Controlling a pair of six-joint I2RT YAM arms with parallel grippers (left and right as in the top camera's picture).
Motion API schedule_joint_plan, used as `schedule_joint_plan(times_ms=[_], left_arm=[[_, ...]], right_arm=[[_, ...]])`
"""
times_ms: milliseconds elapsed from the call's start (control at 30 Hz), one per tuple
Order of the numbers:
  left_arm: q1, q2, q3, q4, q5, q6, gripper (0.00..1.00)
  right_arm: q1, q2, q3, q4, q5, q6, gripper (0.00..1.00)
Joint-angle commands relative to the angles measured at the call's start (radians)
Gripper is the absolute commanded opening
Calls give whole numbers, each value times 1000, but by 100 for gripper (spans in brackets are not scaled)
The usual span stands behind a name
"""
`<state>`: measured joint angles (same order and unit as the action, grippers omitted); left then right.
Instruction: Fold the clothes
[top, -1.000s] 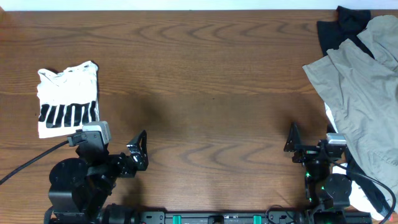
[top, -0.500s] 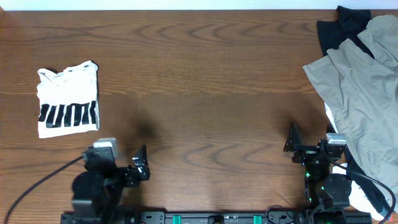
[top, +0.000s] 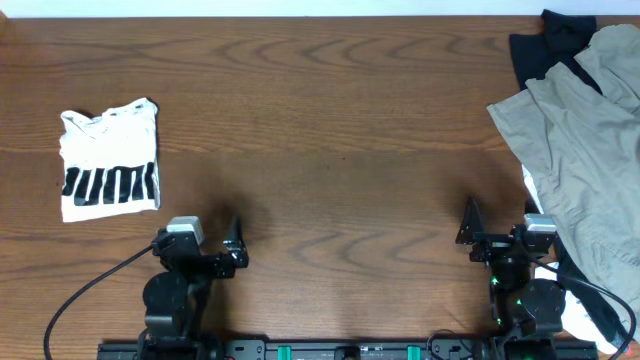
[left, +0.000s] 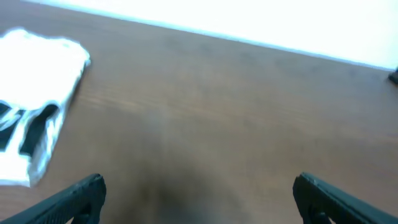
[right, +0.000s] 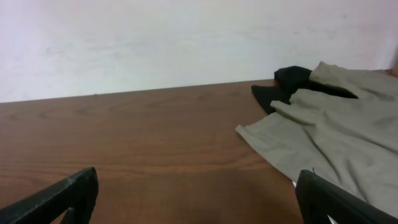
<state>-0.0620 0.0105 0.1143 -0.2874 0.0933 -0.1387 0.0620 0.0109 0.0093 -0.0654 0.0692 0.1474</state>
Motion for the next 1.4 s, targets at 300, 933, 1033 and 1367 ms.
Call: schedule_joint_plan(times_ms=[300,933,1033,1367], left_arm=[[-2,-9,-110,217,-87,130,98],[-2,-6,-110,217,-87,130,98],[-2,-6,-110,217,-87,130,98],[-2,-6,-110,217,-87,130,98]], right_arm=[[-3,-6,-4,-2,-6,-14,99],[-3,-6,-4,-2,-6,-14,99],[-3,-6,-4,-2,-6,-14,99],[-3,-6,-4,-2,-6,-14,99]])
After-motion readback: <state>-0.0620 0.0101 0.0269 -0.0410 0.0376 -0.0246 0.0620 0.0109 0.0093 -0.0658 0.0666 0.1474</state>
